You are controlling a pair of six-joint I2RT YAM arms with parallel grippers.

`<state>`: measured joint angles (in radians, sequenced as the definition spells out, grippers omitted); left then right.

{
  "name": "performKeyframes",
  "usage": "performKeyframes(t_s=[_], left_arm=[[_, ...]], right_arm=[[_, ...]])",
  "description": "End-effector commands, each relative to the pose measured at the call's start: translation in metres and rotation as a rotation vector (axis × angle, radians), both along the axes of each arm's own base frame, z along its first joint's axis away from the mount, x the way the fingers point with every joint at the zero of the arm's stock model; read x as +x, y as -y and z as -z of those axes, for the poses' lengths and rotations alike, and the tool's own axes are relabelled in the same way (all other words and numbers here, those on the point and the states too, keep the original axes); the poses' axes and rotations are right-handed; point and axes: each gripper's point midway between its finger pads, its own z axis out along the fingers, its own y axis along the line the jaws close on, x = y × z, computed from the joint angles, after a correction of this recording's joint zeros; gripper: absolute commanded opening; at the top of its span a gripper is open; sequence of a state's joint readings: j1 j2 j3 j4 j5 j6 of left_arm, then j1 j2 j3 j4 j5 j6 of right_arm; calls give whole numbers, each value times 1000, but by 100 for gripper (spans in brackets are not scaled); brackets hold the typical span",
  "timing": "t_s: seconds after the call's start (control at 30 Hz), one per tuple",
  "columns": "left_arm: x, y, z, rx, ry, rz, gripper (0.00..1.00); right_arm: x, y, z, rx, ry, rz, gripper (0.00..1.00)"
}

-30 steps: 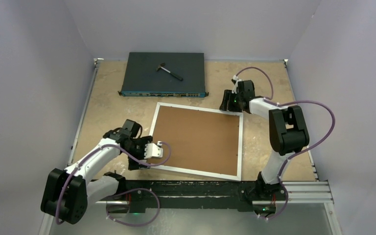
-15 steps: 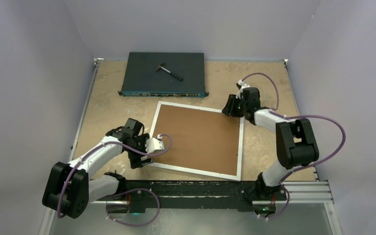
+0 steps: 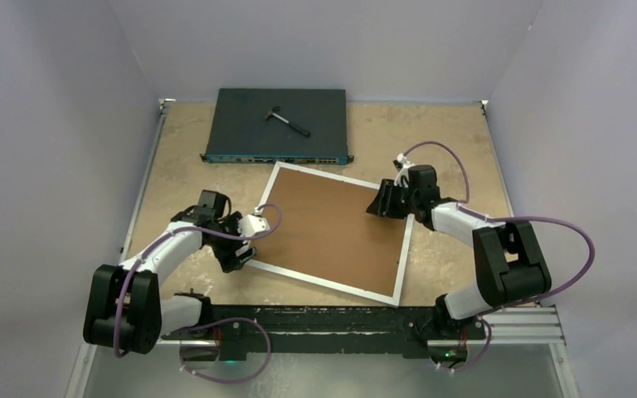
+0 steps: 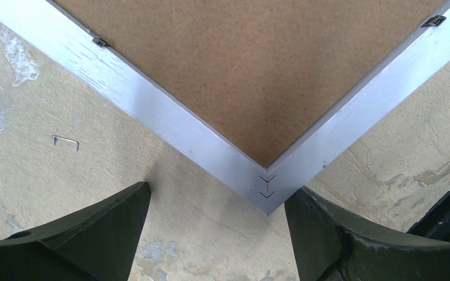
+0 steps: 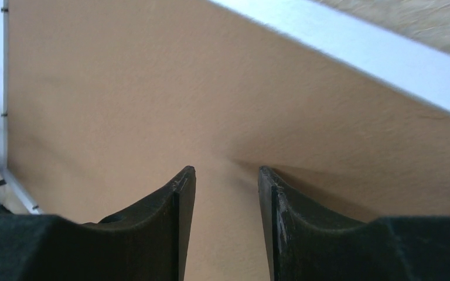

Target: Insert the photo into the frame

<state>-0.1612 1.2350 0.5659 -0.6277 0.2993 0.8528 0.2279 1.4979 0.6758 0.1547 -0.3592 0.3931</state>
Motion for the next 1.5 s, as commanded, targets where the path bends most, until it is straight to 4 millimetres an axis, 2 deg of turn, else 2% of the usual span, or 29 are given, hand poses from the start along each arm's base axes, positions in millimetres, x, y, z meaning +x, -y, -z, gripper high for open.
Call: performKeyframes(t_s=[0.0,0.13,0.2,0.3,0.37,0.5,0.63,0.93,1.17,1.23,1.33,1.4,1.47], left_arm=[[69,-40,-2,179,269,-59,80],[64,-37,-3,160,252,-57,80],[61,-34,-6,148,251,-52,80],[57,-34,-6,144,243,-51,81],[55,-33,-5,130,228,-53,81],[49,-28,-3,95,202,-42,82],[50,-28,-1,96,209,-46,82],[55,-35,-1,112,218,-77,81],[59,-45,-7,124,228,-129,81],[59,-48,-7,125,229,-137,81],[63,-58,-3,155,234,-173,81],[66,-65,0,179,237,-207,79],[67,-64,1,149,221,-219,79]], right_arm=[[-38,-6,6,-7,-161,-47,49],[20,6,-52,-65,17,49,59],[49,13,-68,-98,74,88,62],[78,25,-64,-155,98,146,64],[93,32,-55,-174,100,170,64],[104,57,-16,-224,23,209,64],[93,68,18,-222,-70,213,62],[40,47,24,-82,-117,148,57],[-29,37,42,14,-220,153,54],[-47,34,43,35,-238,154,53],[-60,20,34,83,-236,143,53],[-62,13,28,75,-232,131,53],[-54,11,15,63,-202,125,55]])
